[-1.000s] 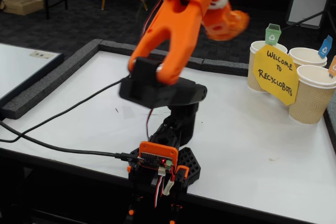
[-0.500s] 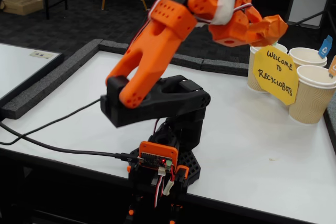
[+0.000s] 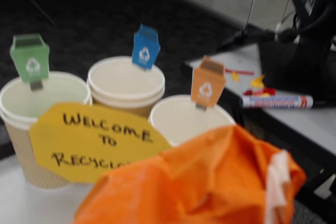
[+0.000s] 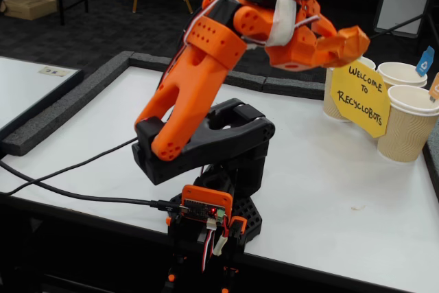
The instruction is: Sort rubbish by color.
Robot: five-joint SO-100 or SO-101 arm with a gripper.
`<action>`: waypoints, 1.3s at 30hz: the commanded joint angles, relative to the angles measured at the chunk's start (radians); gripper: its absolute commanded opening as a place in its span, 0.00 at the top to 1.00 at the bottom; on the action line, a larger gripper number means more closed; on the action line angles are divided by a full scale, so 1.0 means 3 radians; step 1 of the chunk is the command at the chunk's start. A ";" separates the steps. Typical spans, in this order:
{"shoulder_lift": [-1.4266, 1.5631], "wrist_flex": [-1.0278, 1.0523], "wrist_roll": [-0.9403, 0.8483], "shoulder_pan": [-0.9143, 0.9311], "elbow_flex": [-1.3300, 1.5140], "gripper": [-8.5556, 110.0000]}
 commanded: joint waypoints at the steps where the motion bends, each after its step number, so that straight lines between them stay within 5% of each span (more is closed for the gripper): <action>1: 0.0036 -0.0128 0.0056 0.0092 -0.0010 0.93; 18: -0.0112 -0.0061 0.0056 -0.0496 -0.0128 0.93; 39: -0.3912 -0.1493 0.0056 0.0031 -0.2163 0.93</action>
